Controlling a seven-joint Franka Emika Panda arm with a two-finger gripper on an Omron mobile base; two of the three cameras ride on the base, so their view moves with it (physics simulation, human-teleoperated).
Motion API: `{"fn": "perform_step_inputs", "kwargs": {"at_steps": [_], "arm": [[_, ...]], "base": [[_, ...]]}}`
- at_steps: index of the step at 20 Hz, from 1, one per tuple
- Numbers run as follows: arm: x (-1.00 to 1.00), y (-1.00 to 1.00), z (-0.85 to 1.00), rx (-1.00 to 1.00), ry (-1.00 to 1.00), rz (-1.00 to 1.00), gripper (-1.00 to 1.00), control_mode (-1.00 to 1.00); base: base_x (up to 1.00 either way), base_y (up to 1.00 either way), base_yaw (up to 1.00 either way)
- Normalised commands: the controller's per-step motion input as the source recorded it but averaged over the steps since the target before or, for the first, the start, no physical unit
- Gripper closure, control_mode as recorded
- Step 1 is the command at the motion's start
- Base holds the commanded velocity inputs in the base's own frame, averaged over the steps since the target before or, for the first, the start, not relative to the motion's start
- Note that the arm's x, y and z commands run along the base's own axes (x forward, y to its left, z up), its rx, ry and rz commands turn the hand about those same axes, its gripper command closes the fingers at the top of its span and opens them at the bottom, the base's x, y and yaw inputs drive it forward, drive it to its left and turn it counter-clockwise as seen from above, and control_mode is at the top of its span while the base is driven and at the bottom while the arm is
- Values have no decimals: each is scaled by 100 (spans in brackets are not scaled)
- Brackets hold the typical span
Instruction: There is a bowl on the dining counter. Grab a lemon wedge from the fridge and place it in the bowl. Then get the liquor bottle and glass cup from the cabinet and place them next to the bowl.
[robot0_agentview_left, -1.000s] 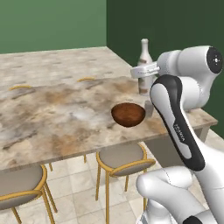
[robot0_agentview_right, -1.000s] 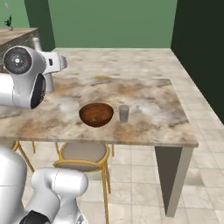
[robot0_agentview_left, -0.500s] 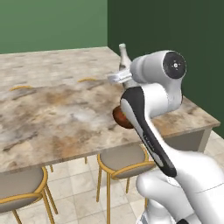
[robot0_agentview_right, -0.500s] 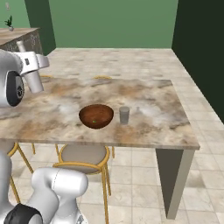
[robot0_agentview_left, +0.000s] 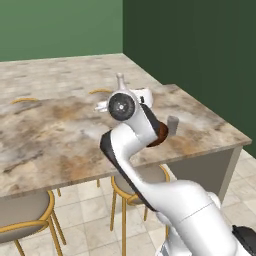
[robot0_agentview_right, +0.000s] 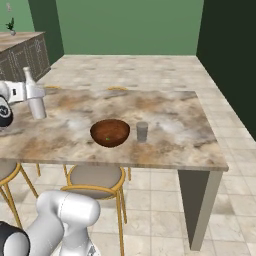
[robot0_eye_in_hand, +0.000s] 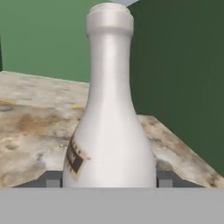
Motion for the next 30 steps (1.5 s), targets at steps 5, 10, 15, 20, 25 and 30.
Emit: {"fn": "perform_step_inputs", "kwargs": {"at_steps": [5,10,15,20,25,30], "arm": [[20,-2,-70,4,-11,-18,100,-100],[36,-41,-66,6,-11,-4,100,-100],[47,-35,-62,8,-5,0,100,-100],[18,-6,-51,8,-3,0,100,-100],[5,0,-20,5,-11,0,100,-100],[38,0,-11,2,-5,-3,100,-100]], "base": [[0,0,0],[0,0,0],[0,0,0],[0,0,0],[0,0,0],[0,0,0]]}}
